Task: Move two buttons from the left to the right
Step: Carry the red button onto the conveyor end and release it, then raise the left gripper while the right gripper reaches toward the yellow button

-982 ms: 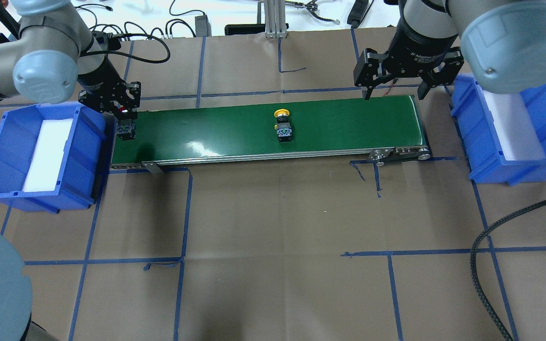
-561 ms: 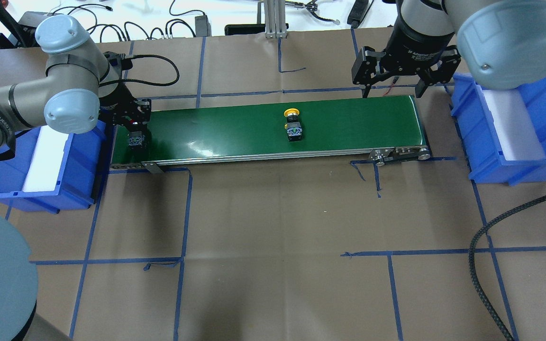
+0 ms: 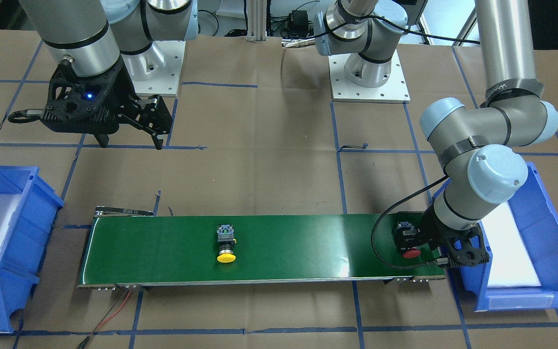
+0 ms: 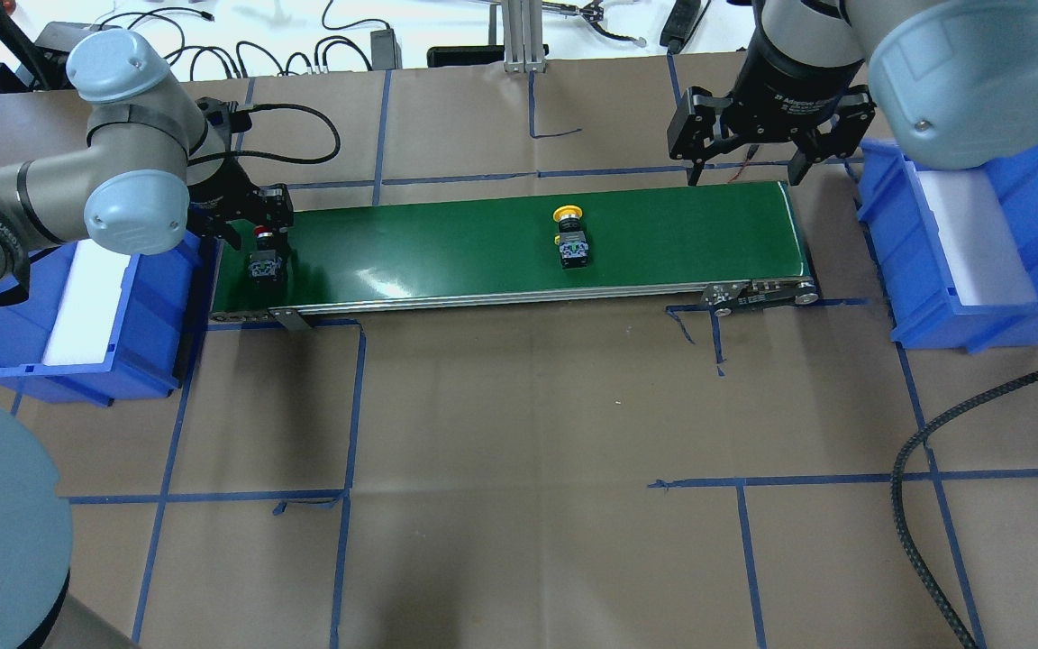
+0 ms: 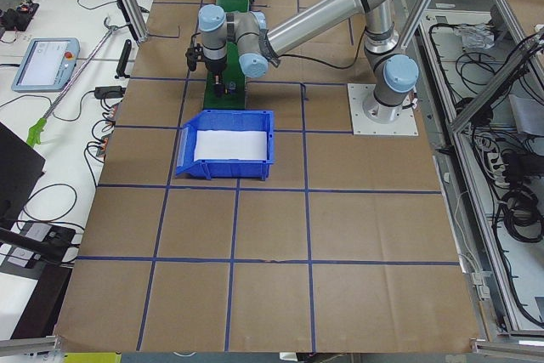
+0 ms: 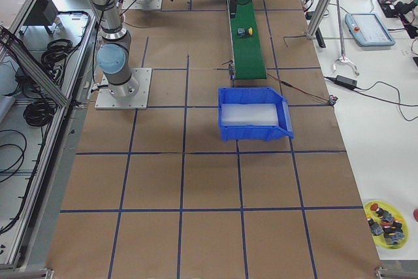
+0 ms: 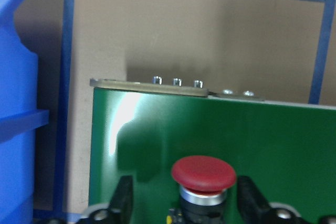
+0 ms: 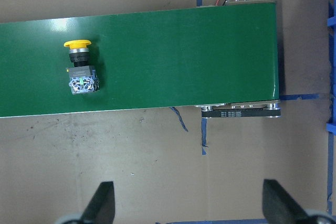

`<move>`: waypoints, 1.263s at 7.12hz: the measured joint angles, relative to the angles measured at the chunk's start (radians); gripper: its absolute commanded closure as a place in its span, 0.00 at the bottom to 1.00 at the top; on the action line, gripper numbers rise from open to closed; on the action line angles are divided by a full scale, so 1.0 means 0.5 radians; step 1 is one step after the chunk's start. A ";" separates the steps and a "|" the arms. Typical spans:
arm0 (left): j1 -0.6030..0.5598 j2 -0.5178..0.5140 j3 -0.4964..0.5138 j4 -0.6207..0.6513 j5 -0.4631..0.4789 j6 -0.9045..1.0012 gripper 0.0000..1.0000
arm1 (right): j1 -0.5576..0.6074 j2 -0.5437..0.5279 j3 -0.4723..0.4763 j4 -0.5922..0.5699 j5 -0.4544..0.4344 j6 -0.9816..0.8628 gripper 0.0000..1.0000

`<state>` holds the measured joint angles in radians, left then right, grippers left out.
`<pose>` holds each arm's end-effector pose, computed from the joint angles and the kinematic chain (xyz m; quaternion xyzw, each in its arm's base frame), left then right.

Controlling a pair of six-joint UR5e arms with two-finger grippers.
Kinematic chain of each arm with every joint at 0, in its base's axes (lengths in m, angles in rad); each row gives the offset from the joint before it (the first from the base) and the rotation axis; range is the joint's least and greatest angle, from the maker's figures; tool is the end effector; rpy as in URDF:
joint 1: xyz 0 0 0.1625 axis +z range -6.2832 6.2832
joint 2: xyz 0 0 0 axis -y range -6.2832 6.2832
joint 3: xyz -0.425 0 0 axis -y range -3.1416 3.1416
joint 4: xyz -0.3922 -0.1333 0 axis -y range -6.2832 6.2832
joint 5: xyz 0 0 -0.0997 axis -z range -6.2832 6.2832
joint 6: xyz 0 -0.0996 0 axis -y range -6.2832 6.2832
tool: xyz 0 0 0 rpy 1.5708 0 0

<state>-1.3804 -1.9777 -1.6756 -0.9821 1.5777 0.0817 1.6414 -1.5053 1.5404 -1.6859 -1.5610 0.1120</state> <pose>-0.0134 -0.6312 0.2691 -0.0544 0.9978 -0.0377 0.0086 0.1711 -0.5163 0.4815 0.0205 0.9990 -0.0394 0.0085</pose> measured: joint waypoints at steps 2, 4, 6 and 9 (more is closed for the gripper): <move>0.005 0.085 0.047 -0.107 -0.001 0.000 0.01 | -0.001 0.003 0.001 -0.001 -0.007 -0.002 0.00; -0.006 0.230 0.158 -0.454 -0.006 -0.001 0.01 | -0.001 0.023 0.020 -0.008 -0.004 -0.005 0.00; -0.045 0.397 0.262 -0.869 -0.018 -0.037 0.01 | 0.000 0.116 0.023 -0.048 0.001 -0.002 0.00; -0.237 0.590 0.250 -1.080 0.000 -0.163 0.01 | -0.010 0.355 0.035 -0.378 0.014 -0.009 0.00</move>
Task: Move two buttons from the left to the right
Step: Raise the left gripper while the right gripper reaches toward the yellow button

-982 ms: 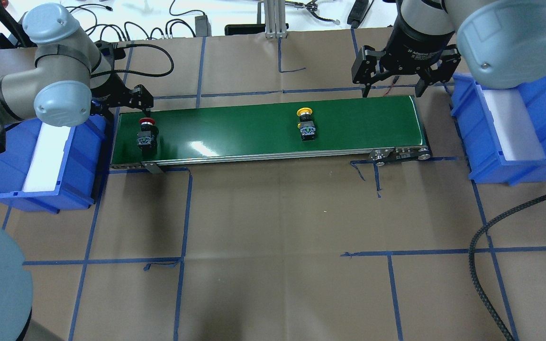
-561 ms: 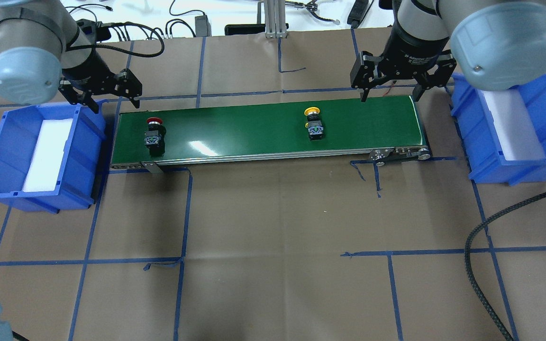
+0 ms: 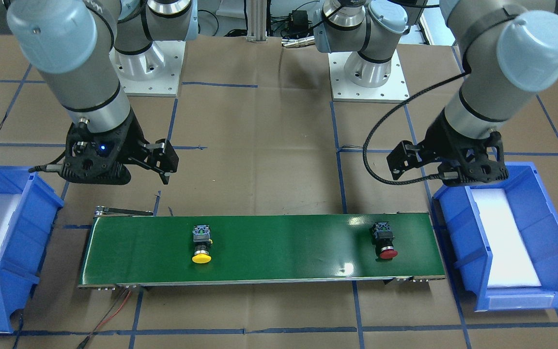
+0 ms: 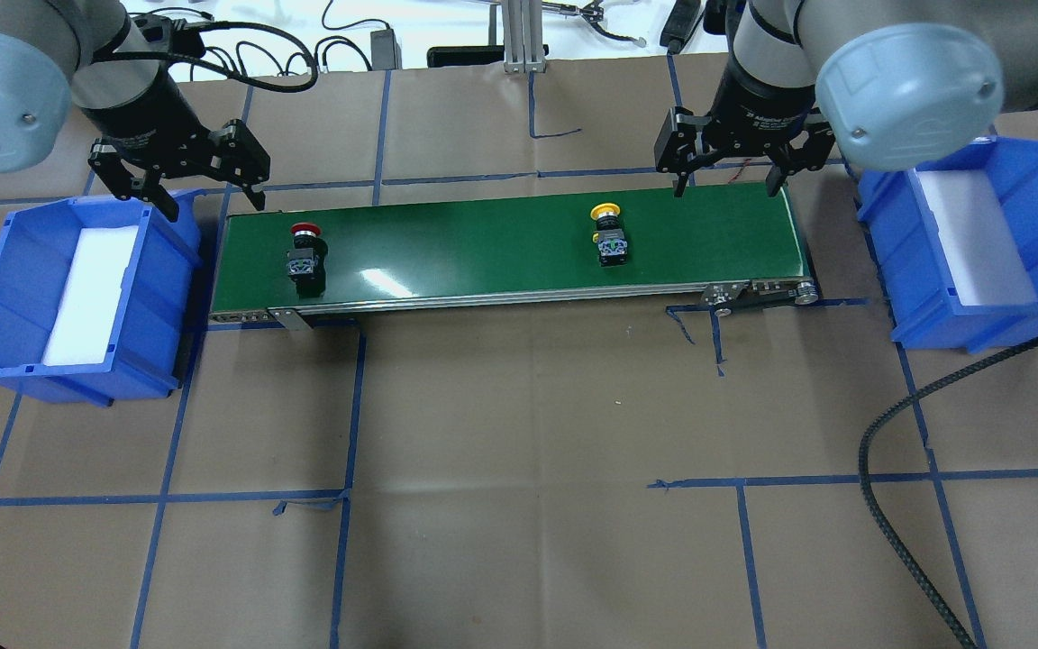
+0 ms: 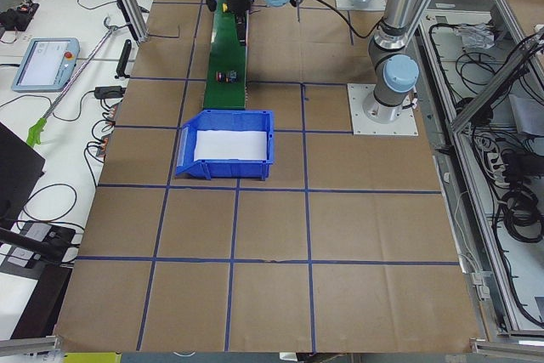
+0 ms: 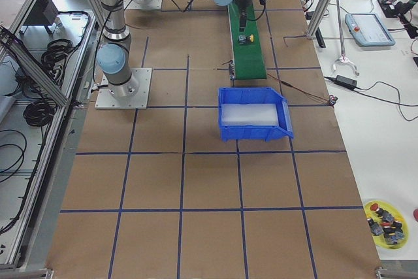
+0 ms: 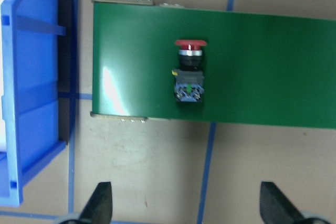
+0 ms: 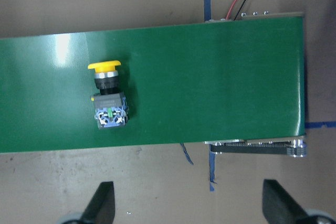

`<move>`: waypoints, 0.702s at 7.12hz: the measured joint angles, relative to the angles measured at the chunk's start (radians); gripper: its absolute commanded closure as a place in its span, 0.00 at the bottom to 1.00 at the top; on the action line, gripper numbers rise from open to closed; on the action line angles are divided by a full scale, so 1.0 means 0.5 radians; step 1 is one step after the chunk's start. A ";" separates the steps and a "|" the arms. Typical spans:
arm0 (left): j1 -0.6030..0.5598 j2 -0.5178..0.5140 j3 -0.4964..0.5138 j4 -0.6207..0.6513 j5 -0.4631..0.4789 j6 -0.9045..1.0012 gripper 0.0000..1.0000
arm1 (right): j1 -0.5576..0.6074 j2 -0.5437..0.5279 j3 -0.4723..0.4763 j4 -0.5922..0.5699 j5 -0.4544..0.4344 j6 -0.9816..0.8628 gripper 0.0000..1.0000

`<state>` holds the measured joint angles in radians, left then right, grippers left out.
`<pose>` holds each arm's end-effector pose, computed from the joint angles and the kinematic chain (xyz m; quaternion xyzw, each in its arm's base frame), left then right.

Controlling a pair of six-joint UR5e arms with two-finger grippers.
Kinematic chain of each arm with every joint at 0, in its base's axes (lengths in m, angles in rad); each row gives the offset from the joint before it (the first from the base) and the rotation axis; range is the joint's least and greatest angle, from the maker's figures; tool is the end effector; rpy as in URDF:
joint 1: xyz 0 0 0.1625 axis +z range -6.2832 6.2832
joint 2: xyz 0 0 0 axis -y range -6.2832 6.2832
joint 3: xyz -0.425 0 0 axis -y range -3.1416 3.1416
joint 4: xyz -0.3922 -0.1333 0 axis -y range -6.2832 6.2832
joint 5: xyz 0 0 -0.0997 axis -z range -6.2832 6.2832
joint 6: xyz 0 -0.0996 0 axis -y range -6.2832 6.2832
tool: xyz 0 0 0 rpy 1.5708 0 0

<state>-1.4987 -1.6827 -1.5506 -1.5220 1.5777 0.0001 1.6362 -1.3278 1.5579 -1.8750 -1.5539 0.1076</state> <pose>-0.0938 -0.5415 0.4451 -0.0359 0.9991 0.0216 0.0027 0.1733 -0.5808 0.3936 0.0208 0.9991 -0.0362 0.0116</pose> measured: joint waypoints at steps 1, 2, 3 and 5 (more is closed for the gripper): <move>-0.017 0.014 -0.003 -0.006 -0.002 -0.002 0.01 | -0.006 0.069 0.000 -0.099 0.005 -0.006 0.00; -0.016 0.022 -0.005 -0.008 -0.004 0.002 0.01 | -0.010 0.134 -0.003 -0.165 0.009 -0.007 0.00; -0.010 0.032 -0.007 -0.010 -0.002 0.016 0.01 | -0.011 0.193 -0.004 -0.219 0.021 -0.004 0.00; -0.005 0.047 -0.009 -0.004 0.001 0.066 0.01 | -0.017 0.269 -0.003 -0.311 0.057 0.011 0.00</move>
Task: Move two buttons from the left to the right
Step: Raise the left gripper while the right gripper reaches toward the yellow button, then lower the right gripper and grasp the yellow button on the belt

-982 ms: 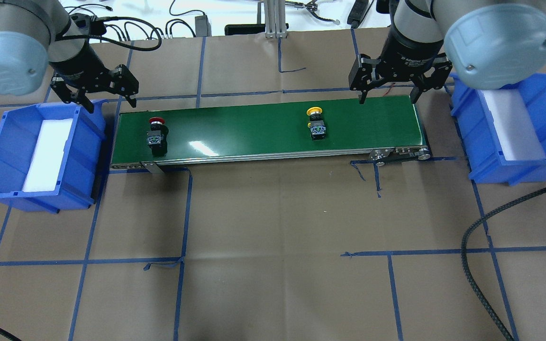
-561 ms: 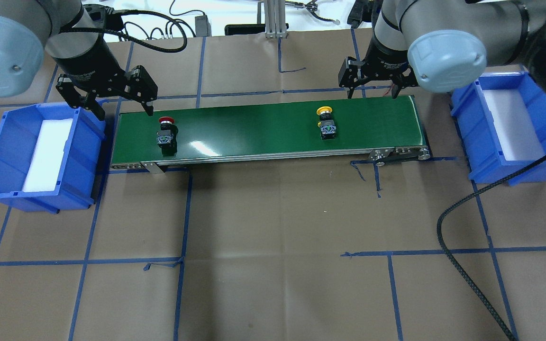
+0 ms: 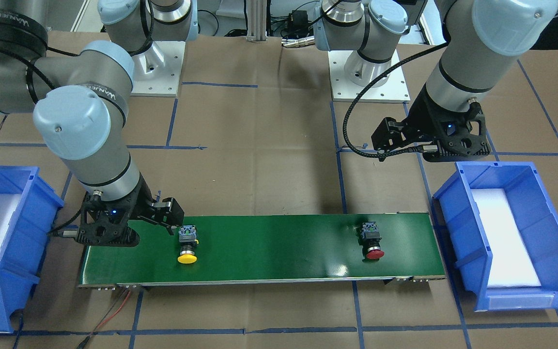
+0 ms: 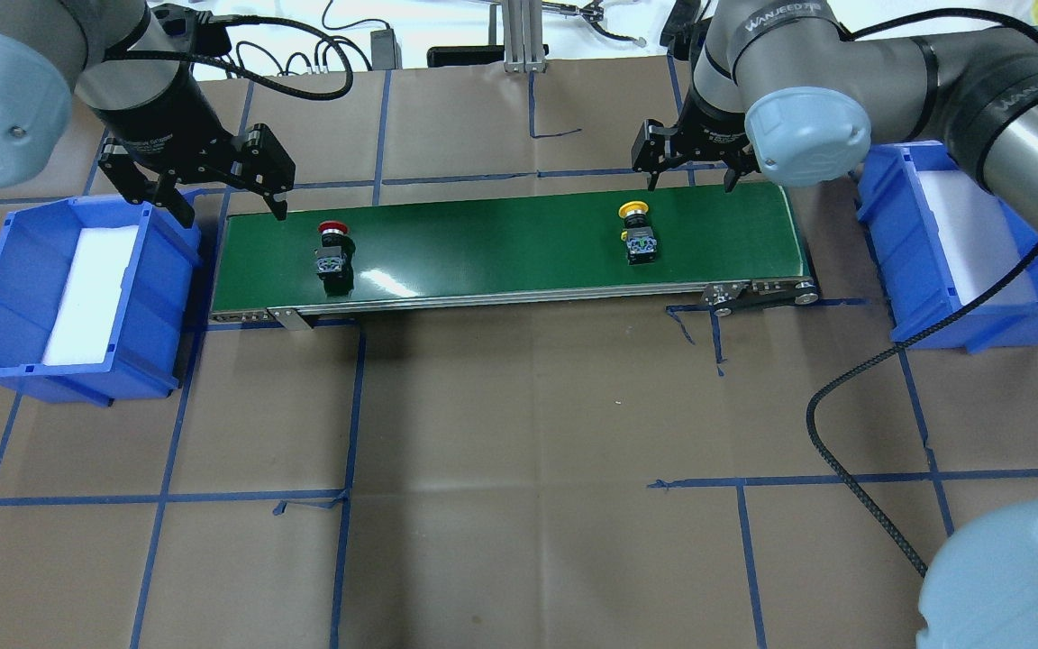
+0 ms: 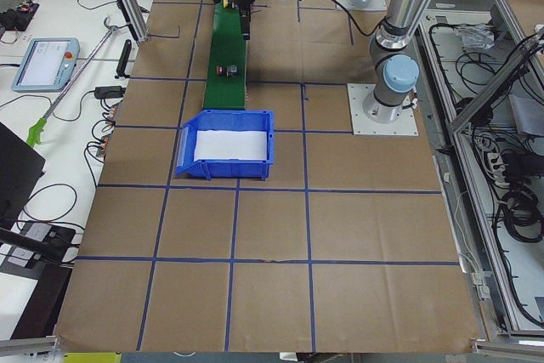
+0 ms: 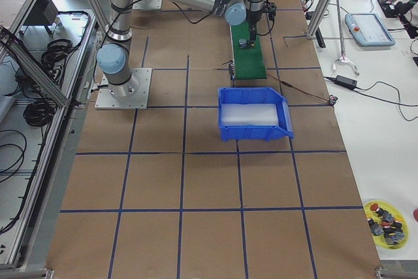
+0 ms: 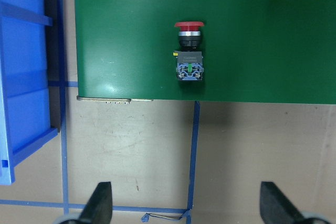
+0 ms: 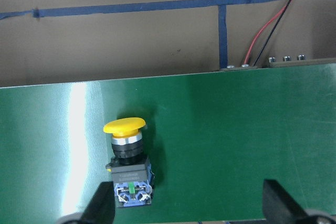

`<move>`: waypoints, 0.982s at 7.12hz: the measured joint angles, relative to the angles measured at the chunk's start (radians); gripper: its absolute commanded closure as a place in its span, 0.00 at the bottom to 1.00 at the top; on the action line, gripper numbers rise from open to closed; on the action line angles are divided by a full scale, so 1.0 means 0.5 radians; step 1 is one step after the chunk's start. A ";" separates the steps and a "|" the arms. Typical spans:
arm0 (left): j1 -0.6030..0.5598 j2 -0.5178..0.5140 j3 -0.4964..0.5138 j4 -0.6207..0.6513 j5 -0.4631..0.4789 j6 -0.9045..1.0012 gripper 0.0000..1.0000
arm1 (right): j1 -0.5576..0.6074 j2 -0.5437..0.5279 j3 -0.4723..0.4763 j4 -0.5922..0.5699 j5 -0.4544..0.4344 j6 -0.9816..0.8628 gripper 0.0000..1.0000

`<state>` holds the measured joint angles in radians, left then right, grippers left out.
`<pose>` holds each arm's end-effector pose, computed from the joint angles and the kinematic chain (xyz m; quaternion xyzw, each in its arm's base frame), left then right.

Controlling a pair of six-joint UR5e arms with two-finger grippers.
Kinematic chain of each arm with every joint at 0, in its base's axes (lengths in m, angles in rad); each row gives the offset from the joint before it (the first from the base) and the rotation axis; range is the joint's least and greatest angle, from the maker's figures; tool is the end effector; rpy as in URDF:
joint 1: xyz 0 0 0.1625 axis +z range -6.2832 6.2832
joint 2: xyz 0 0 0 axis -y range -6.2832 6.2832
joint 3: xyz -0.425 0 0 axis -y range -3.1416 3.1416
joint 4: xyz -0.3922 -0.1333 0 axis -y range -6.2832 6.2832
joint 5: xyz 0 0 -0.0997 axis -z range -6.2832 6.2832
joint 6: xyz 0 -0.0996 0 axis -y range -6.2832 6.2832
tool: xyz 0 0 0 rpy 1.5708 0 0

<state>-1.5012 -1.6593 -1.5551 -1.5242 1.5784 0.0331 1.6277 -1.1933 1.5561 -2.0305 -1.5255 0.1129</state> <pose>-0.0957 -0.5337 0.4551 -0.0182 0.9997 0.0133 0.0031 0.1735 -0.6233 0.3290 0.0269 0.9982 -0.0463 0.0266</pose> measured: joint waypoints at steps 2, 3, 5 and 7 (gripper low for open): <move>-0.001 0.012 -0.003 0.003 0.001 0.015 0.01 | -0.008 0.019 0.024 -0.027 0.004 0.012 0.00; -0.001 0.015 -0.003 0.004 0.001 0.016 0.01 | -0.009 0.023 0.071 -0.034 0.002 0.013 0.00; -0.001 0.017 -0.004 0.008 0.000 0.019 0.01 | -0.009 0.031 0.160 -0.051 0.003 0.020 0.01; -0.001 0.017 -0.004 0.013 0.000 0.020 0.01 | -0.014 0.092 0.172 -0.056 0.001 0.028 0.14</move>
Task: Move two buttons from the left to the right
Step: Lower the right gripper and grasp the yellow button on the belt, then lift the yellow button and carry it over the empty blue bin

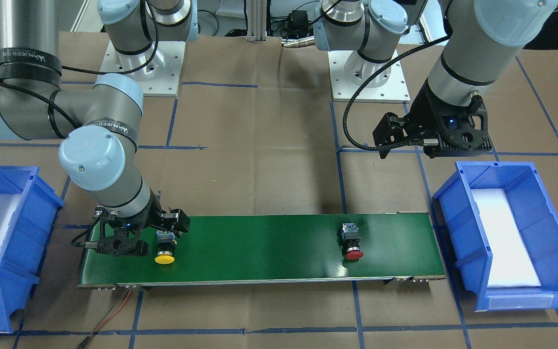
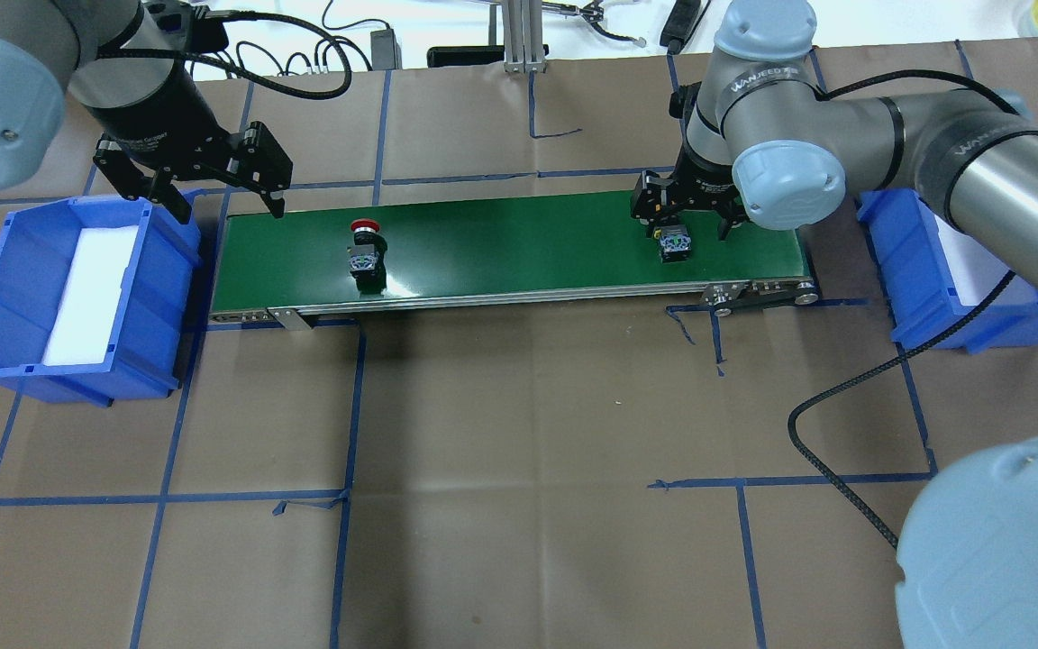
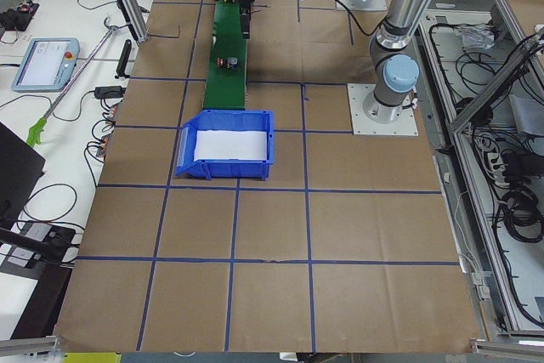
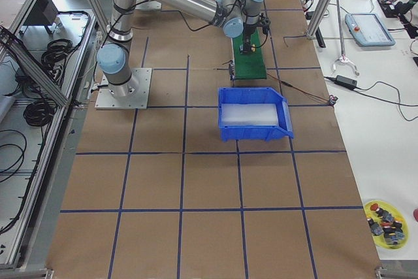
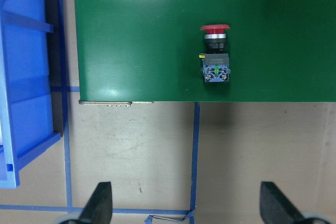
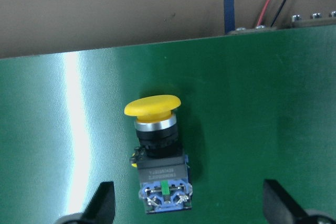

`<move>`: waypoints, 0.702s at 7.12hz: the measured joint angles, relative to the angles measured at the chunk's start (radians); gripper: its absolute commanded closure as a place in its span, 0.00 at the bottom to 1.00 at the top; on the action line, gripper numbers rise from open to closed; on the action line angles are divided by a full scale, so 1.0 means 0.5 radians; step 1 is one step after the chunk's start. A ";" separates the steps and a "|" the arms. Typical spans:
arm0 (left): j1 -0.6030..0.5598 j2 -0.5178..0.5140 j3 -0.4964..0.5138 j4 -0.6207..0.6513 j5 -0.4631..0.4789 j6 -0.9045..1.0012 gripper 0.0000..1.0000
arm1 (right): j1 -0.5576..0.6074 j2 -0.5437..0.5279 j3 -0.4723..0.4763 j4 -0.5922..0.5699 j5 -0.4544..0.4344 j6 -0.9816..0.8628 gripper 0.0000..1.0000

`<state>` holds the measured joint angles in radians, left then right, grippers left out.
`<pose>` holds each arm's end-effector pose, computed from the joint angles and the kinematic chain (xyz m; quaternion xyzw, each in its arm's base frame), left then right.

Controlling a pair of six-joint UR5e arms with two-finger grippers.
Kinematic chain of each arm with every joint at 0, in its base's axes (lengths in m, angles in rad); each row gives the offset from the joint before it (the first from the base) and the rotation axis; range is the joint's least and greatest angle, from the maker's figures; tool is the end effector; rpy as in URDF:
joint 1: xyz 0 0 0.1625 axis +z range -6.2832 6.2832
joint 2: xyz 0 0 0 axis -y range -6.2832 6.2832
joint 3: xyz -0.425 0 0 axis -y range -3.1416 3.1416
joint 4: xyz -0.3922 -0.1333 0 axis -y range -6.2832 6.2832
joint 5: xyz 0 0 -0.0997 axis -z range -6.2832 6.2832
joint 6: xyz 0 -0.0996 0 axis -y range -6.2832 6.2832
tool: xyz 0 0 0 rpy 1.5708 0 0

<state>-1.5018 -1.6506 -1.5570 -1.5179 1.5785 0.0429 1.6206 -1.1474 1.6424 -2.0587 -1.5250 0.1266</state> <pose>-0.0961 -0.5315 0.4594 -0.0130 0.9999 0.0068 0.0035 0.1685 -0.6111 0.2635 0.0385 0.9990 0.0055 0.0225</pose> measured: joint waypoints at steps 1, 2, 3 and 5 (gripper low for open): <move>0.000 0.000 0.000 0.001 0.000 0.000 0.01 | -0.007 0.038 -0.005 -0.003 -0.003 0.001 0.43; 0.000 0.000 0.000 0.001 -0.001 0.000 0.01 | -0.016 0.065 -0.009 -0.009 -0.012 -0.003 0.78; 0.000 0.000 0.000 0.001 -0.002 0.000 0.01 | -0.020 0.075 -0.013 -0.015 -0.023 -0.014 0.94; 0.000 0.000 0.000 0.004 -0.003 0.000 0.01 | -0.033 0.056 -0.024 -0.012 -0.036 -0.031 0.96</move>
<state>-1.5018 -1.6506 -1.5570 -1.5161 1.5770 0.0430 1.6039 -1.1193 1.6304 -2.0646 -1.5428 0.1112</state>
